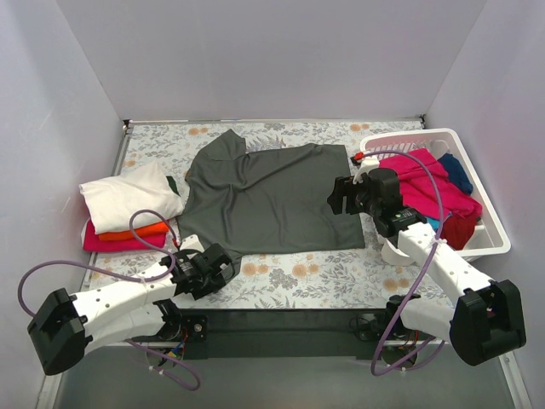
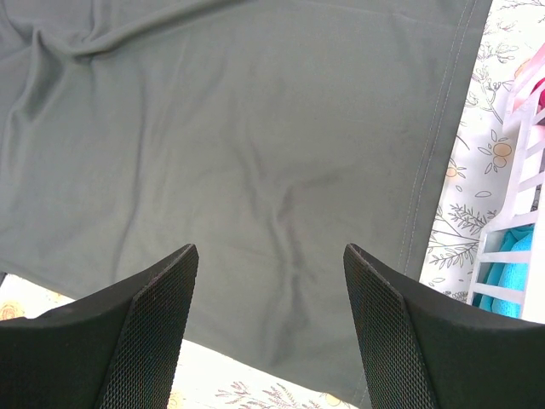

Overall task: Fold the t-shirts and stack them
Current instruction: Flatten the tshirt out

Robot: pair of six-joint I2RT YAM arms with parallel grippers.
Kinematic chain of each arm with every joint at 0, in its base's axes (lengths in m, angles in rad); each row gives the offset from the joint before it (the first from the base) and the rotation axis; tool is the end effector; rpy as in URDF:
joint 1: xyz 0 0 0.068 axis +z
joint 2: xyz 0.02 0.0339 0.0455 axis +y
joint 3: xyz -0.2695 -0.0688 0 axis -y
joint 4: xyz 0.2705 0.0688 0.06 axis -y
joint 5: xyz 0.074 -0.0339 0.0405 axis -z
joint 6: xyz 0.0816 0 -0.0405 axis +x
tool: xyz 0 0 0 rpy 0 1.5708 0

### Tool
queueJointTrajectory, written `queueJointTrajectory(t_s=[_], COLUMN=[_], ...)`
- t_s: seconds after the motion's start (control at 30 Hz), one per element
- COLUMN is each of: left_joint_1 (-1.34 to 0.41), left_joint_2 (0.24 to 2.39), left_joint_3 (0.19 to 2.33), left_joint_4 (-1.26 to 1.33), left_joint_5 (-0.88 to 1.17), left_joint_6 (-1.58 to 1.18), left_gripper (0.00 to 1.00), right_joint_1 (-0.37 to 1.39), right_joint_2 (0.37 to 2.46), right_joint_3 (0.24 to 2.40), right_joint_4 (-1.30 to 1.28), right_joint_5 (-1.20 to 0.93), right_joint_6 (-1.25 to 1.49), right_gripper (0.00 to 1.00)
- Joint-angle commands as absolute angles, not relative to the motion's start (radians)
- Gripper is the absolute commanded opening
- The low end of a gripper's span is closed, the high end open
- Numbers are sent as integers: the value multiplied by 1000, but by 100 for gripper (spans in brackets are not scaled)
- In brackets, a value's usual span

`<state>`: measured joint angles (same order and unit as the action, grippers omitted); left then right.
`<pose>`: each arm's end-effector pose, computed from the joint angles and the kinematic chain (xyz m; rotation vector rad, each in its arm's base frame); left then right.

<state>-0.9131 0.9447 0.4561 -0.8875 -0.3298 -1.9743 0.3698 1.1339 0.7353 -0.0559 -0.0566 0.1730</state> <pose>0.1177 -0.1092 0.1095 -1.4474 2.3775 -0.2109 0.2951 0.1193 0.2397 -0.2371 2.0339 0.3985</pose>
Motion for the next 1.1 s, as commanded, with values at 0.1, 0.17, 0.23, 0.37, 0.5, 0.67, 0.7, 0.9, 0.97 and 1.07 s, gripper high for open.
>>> queueJointTrajectory(t_s=[0.1,0.17,0.23,0.37,0.5,0.67,0.7,0.9,0.97,1.07], left_joint_1=[-931,-937,-940,-943,-943,-943,-943,-942,-942,-943], left_joint_2=[1023,1032,1039,1032,987,835,777,634,605,581], left_joint_3=[442,443,446,445,520,517,511,495,491,479], left_joint_4=[-831,-824,-822,-811,-782,-753,-747,-741,-711,-695], left_joint_5=[-301,-298,-299,-311,-409,-537,-555,-614,-606,-614], left_joint_6=[-2290,-2290,-2295,-2289,-2166,-2068,-2045,-1872,-1835,-1821], left_gripper=[36,32,26,0,0,0,0,0,0,0], right_joint_1=[357,354,351,347,347,350,356,448,480,523], right_joint_2=[1108,1103,1101,1112,1134,1175,1175,1155,1163,1157], right_joint_3=[730,730,729,727,726,709,709,696,667,635], right_joint_4=[-23,-21,-21,-17,-18,-44,-54,-184,-230,-252], right_joint_5=[-80,-84,-87,-97,-81,-91,-66,108,149,176], right_joint_6=[175,175,176,176,181,201,204,212,221,239], right_gripper=[63,63,63,63,63,61,59,59,59,59])
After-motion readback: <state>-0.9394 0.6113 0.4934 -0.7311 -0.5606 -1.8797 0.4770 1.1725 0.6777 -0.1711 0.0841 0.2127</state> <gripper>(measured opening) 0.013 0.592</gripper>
